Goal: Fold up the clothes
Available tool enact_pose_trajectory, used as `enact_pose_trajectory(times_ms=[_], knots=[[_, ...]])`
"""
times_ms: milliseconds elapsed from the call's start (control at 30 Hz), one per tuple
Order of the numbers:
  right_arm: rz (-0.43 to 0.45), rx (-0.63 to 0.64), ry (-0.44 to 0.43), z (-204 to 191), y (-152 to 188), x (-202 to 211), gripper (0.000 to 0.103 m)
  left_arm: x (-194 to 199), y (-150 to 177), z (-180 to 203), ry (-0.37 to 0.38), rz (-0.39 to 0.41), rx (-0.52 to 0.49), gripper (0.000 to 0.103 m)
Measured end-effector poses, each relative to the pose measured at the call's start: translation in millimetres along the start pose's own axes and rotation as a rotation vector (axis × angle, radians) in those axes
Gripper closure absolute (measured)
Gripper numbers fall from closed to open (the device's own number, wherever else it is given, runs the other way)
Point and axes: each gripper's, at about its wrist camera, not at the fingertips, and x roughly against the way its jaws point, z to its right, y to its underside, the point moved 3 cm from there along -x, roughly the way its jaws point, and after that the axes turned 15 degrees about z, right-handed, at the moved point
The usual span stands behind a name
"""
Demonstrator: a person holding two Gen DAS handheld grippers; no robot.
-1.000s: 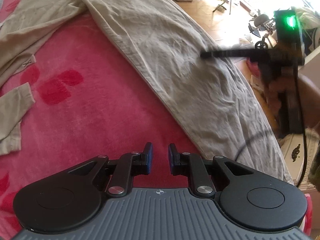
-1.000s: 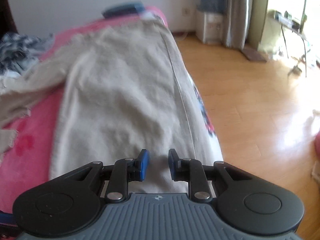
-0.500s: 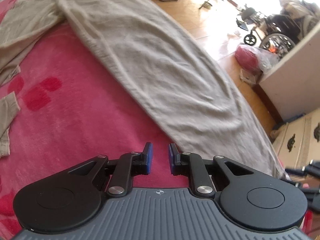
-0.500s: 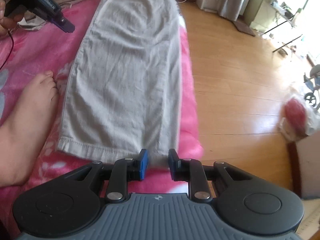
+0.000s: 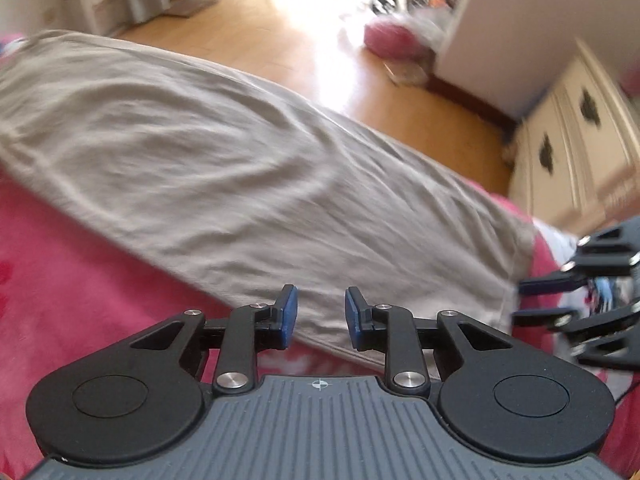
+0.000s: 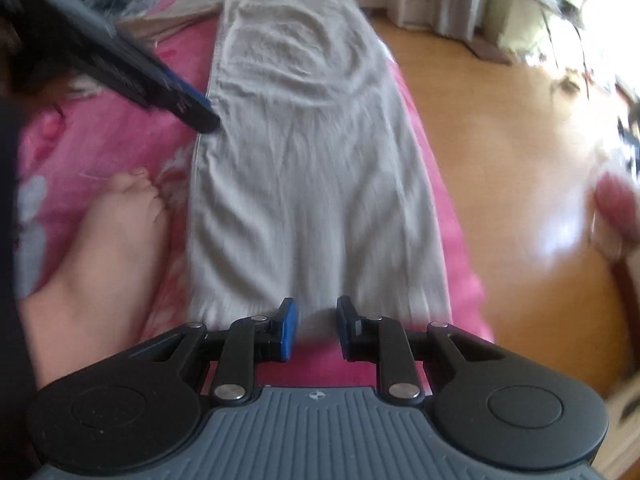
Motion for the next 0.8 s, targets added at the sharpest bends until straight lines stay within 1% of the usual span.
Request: enact_pose_trajectory(times_ms=[67,133,200,233,267,333,433,500,600,667,767,800], knots=[[-0.021,-0.056,0.024,6.3,4.6,11.2,0.080,-11.7,5.8,15.2,0.008,-0.016,-0.085,0.077],[-0.011,-0.092,0.041,9.8,2.2,16.8,0.080,-13.9,11.1,28.4,0.024,-0.013,-0.163,0.076],[0.004,-0.104,0.060,11.3,-1.7,18.9,0.080,-5.4,11.7,37.2,0.072,0.002,-0.210,0.076],[0.013,-0.109,0.061,11.1,-2.9,19.0,0.080,2.4,9.9,38.3,0.098,0.021,-0.210,0.076],[0.023,-0.112,0.058,10.1,-5.4,19.4,0.080,11.5,6.7,35.9,0.106,0.045,-0.199,0.076],[0.040,-0.093,0.051,8.6,-13.9,19.3,0.080,28.7,0.0,27.1,0.092,0.084,-0.179,0.076],[0.074,-0.052,0.048,6.3,-31.8,19.3,0.080,53.5,-8.8,-2.7,0.011,0.128,-0.134,0.073],[0.123,-0.008,0.057,5.1,-55.2,23.0,0.080,69.3,-12.9,-32.1,-0.047,0.141,-0.064,0.072],[0.211,0.075,0.061,-1.5,-101.9,29.3,0.080,94.5,-11.3,-72.3,-0.127,0.168,0.029,0.071],[0.264,0.138,0.053,-9.4,-135.3,32.6,0.080,111.5,-3.0,-94.9,-0.195,0.181,0.062,0.069],[0.325,0.267,0.007,-36.2,-186.0,33.1,0.079,136.5,12.8,-126.7,-0.299,0.199,0.106,0.066],[0.335,0.309,-0.016,-48.0,-201.0,31.7,0.079,144.8,20.7,-136.7,-0.322,0.207,0.139,0.064]])
